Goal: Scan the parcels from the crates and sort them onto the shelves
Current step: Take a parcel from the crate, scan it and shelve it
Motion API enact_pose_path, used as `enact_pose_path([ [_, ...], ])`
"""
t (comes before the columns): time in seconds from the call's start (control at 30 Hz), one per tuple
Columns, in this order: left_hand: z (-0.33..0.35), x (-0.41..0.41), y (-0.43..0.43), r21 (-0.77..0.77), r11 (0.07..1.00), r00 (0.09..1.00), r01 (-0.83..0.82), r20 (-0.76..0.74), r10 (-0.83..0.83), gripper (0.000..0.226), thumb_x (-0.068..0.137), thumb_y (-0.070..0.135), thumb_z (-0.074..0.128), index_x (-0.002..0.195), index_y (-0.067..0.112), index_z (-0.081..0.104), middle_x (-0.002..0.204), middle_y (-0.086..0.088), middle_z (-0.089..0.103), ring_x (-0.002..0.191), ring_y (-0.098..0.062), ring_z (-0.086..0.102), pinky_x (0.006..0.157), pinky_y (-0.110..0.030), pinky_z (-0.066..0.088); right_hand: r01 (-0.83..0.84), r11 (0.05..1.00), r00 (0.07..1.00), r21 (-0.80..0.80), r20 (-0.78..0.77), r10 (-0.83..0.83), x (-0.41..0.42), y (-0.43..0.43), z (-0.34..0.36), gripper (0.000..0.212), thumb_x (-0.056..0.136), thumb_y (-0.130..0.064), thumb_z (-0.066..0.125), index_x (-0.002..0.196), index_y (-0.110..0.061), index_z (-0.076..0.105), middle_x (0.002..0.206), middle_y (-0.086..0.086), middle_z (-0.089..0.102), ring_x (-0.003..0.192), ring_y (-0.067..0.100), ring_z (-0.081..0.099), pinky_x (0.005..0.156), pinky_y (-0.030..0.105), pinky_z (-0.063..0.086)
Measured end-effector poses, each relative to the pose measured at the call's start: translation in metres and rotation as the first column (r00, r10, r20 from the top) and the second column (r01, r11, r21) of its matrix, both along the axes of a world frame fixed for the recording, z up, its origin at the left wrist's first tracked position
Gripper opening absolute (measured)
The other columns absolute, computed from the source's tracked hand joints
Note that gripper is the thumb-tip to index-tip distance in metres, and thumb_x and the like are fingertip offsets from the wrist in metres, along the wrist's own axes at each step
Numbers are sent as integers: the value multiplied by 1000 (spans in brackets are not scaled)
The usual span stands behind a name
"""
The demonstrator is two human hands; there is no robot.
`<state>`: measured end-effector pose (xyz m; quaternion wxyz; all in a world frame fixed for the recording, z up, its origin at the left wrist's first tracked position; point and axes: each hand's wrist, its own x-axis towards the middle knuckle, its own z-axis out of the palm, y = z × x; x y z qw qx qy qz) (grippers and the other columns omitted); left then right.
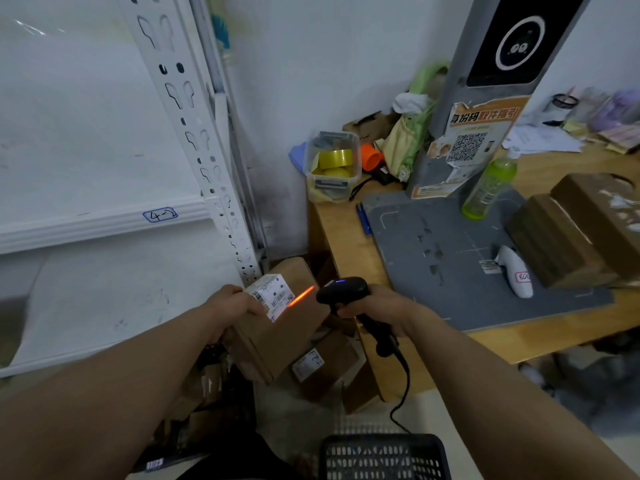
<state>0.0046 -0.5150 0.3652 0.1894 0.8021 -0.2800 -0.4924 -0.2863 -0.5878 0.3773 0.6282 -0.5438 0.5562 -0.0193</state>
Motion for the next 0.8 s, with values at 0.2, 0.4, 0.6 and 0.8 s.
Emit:
enact_pose_path([
  [0.2,3,1,0,1,1000,999,-6,35,6,86,67,24,85,142,15,43,133,-12,55,111,-33,58,95,-48,55,-45,998,998,-33,39,47,11,3,4,35,81,-21,80,114,-28,67,106,9,72,92,23,67,83,38,58],
  [0.4,2,-2,-2,-3,1000,997,4,71,-4,89,72,23,84,148,15,39,139,-13,51,116,-32,53,98,-44,53,-56,998,996,-29,67,58,15,4,6,37,81,-24,79,115,-29,66,109,7,71,96,23,66,83,36,58],
  [0.6,1,-3,-5,-11,999,997,32,71,-31,87,75,22,81,150,15,37,141,-13,49,120,-33,51,101,-46,51,-89,995,994,-51,59,92,20,5,10,39,81,-22,79,116,-30,65,109,9,71,98,27,68,88,39,57],
  [0.8,-4,0,-6,-3,998,995,65,78,-65,82,77,22,81,146,16,38,141,-12,49,117,-31,51,97,-42,52,-86,994,995,-61,42,89,25,7,14,37,84,-20,77,116,-30,64,114,12,70,109,31,66,91,39,55],
])
